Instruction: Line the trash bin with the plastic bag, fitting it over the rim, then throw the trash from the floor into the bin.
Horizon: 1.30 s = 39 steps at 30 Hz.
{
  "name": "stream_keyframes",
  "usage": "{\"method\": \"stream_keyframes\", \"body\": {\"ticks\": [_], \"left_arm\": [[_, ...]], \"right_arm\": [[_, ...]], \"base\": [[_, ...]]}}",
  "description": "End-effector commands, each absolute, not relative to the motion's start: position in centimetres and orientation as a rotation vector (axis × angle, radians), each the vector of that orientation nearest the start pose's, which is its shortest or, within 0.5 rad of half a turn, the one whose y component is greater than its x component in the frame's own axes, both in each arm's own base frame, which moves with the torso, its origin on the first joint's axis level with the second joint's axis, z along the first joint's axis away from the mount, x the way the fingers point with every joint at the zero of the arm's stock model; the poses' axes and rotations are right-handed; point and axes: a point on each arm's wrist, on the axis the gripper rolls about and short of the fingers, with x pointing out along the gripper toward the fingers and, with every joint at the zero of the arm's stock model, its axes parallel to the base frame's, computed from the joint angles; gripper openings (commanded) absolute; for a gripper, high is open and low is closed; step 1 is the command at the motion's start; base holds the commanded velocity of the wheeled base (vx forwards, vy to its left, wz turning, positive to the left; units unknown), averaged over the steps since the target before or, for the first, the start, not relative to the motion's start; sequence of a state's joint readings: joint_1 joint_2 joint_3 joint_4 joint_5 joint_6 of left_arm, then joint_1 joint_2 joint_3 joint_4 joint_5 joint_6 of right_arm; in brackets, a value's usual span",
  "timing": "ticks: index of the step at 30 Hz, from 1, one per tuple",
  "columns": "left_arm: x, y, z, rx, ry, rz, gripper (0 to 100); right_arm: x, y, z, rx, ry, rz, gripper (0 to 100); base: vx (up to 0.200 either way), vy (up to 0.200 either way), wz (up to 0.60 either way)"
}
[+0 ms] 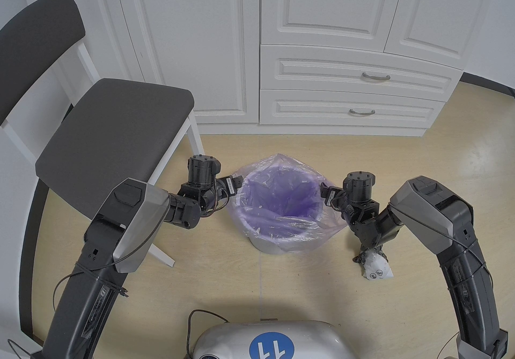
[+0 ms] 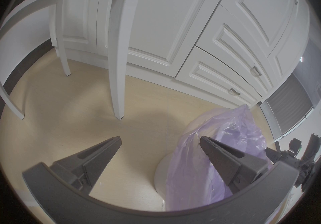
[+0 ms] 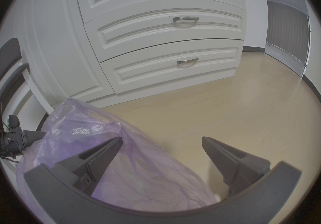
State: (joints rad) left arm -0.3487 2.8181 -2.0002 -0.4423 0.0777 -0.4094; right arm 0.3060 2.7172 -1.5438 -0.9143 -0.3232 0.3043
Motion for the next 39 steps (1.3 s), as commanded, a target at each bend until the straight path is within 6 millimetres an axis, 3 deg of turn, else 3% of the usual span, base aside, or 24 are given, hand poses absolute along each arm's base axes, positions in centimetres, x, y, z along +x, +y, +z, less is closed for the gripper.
{"method": "stream_keyframes", "body": {"ticks": [1,9,15,28,39], "left_arm": [[51.9,-19.1,-1.1,-0.319,0.429,-0.186,100],[50.3,-19.5,-0.3,-0.296,0.492,-0.189,100],[47.8,-19.3,-0.2,-0.262,0.571,-0.196,100],[49.7,-17.5,-0.4,-0.296,0.485,-0.161,100],[49.9,-17.5,-2.1,-0.286,0.513,-0.154,100]], "right_arm": [[47.3,14.7,-2.9,0.212,0.289,-0.012,100],[45.4,14.7,-2.2,0.194,0.339,0.033,100],[43.5,14.0,-2.4,0.130,0.412,0.106,100],[45.1,13.3,-3.0,0.126,0.374,0.061,100],[47.5,13.5,-6.2,0.143,0.340,-0.006,100]], "base": [[0.000,0.000,0.00],[0.000,0.000,0.00],[0.000,0.000,0.00],[0.000,0.000,0.00],[0.000,0.000,0.00]]}}
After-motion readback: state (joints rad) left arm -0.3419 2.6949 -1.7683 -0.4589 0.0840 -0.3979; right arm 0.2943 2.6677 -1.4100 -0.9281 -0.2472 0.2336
